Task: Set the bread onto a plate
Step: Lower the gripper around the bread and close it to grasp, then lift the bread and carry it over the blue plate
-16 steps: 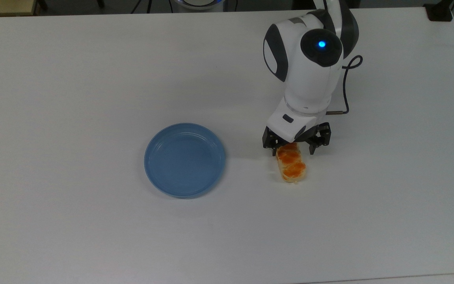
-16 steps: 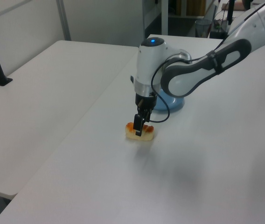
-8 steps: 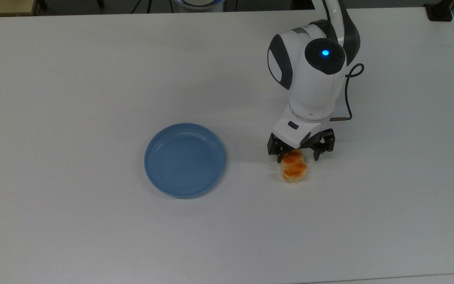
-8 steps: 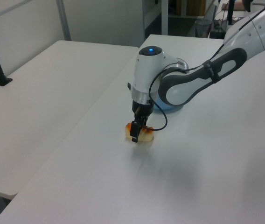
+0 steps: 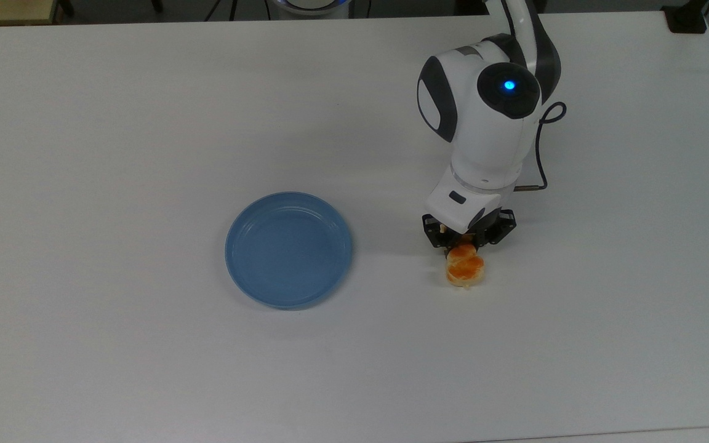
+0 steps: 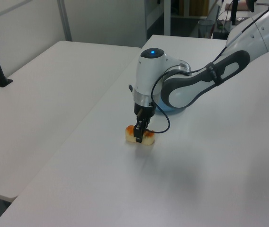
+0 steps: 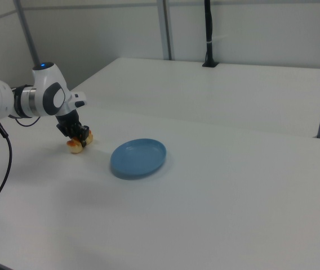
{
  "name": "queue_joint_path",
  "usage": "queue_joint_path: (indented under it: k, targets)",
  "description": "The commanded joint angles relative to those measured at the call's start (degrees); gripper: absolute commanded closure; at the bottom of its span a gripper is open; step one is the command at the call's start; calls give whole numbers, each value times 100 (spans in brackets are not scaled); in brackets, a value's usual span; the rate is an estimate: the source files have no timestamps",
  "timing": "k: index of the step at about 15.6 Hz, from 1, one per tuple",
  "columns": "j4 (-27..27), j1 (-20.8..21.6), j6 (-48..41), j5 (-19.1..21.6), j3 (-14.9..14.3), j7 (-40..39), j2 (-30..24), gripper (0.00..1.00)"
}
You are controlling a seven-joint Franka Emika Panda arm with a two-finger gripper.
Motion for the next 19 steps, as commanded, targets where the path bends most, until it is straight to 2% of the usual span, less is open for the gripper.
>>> queue_joint_path:
  k: [1, 4, 8, 13, 19]
  targets:
    - [49, 50, -40, -127, -183, -44, -140, 69]
    - [49, -56, -347, -118, -288, -438, -298, 69]
    - [40, -170, -910, 5, -710, -1290, -579, 68]
    - [-21, -328, -1086, 313, -1219, -2065, -738, 68]
    - [-346, -583, -894, 401, -1317, -2365, -685, 63]
